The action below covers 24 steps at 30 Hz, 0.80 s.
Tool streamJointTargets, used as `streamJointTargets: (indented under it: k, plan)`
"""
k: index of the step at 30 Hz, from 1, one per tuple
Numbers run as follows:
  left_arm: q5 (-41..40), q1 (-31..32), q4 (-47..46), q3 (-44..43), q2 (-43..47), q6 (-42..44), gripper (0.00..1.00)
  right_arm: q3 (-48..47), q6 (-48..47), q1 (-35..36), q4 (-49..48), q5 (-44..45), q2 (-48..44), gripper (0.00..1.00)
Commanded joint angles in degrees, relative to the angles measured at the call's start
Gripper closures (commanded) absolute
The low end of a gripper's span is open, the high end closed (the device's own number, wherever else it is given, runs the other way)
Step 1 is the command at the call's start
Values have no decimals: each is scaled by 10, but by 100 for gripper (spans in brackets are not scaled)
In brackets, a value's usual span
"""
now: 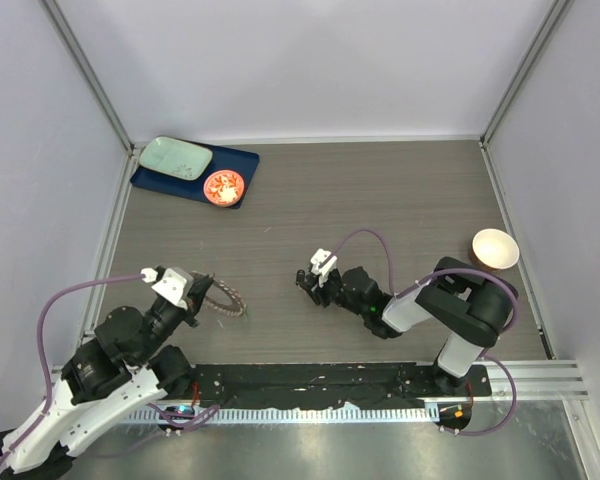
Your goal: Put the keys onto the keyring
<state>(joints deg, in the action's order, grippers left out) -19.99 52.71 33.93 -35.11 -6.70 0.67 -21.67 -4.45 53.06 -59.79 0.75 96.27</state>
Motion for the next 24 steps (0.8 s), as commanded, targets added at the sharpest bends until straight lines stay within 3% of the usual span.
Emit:
streamJointTargets:
  k: [1,24]
  plan:
    - [7,-6,-44,-3,-9,7,100,-21,-1,-2,-54,0,17,66]
    - [11,-11,-43,-2,-11,4,100,-54,-9,-6,-21,-27,60,72]
